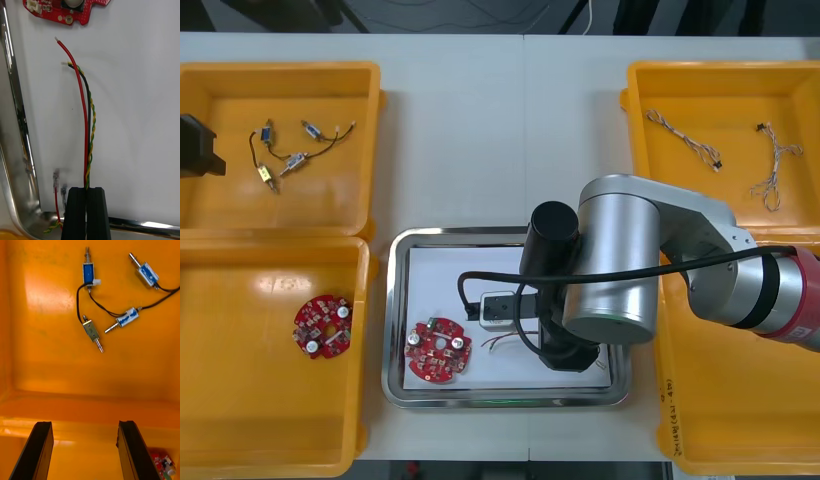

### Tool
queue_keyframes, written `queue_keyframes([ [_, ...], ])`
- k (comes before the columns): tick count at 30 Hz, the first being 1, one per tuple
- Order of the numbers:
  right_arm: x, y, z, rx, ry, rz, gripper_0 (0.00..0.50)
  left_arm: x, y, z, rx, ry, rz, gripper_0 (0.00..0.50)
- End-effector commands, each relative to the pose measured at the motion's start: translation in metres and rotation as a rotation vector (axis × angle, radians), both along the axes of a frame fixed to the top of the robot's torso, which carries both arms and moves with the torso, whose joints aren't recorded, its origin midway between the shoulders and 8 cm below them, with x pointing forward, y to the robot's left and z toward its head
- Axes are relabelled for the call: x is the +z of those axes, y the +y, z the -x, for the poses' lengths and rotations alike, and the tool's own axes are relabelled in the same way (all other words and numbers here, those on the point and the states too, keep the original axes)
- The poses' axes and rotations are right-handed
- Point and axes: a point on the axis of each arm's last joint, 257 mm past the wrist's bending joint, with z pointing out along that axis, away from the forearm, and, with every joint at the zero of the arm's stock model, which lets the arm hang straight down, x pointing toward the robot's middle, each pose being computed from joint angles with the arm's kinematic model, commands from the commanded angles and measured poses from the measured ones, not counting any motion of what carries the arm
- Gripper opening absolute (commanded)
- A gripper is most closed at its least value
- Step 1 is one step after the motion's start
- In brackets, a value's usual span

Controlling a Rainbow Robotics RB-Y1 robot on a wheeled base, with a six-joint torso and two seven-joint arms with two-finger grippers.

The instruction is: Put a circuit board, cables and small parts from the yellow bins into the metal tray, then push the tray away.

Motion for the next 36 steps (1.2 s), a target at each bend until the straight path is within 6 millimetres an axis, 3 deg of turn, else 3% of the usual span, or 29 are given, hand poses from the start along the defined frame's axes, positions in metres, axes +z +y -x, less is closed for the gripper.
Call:
queue_keyframes([
  [1, -0.015, 0.015, 0.009, 0.059, -0.022, -0.014, 0.0, 0.009, 0.024, -0.015, -0.027, -0.057, -0.027, 0.5],
  [13, -0.042, 0.013, 0.015, 0.027, -0.034, -0.05, 0.0, -0.015, 0.029, -0.058, -0.052, -0.092, -0.037, 0.5],
  [22, -0.047, 0.015, 0.018, 0.016, -0.022, -0.06, 0.0, -0.03, 0.019, -0.082, -0.06, -0.111, -0.018, 0.5],
  [25, -0.042, 0.015, 0.01, 0.004, -0.048, -0.064, 0.0, -0.032, 0.013, -0.084, -0.066, -0.112, -0.008, 0.5],
  [26, -0.041, 0.015, 0.008, 0.003, -0.057, -0.063, 0.017, -0.033, 0.01, -0.085, -0.069, -0.116, -0.001, 0.5],
  [28, -0.041, 0.013, 0.006, -0.001, -0.063, -0.059, 0.243, -0.035, 0.006, -0.086, -0.072, -0.117, 0.004, 0.5],
  [29, -0.041, 0.013, 0.006, -0.002, -0.063, -0.06, 0.41, -0.038, 0.004, -0.087, -0.075, -0.117, 0.001, 0.5],
  [30, -0.04, 0.014, 0.006, -0.004, -0.063, -0.061, 0.495, -0.04, 0.003, -0.089, -0.078, -0.12, -0.005, 0.5],
  [36, -0.038, 0.015, 0.005, -0.015, -0.066, -0.072, 0.5, -0.046, -0.002, -0.093, -0.085, -0.131, -0.008, 0.5],
])
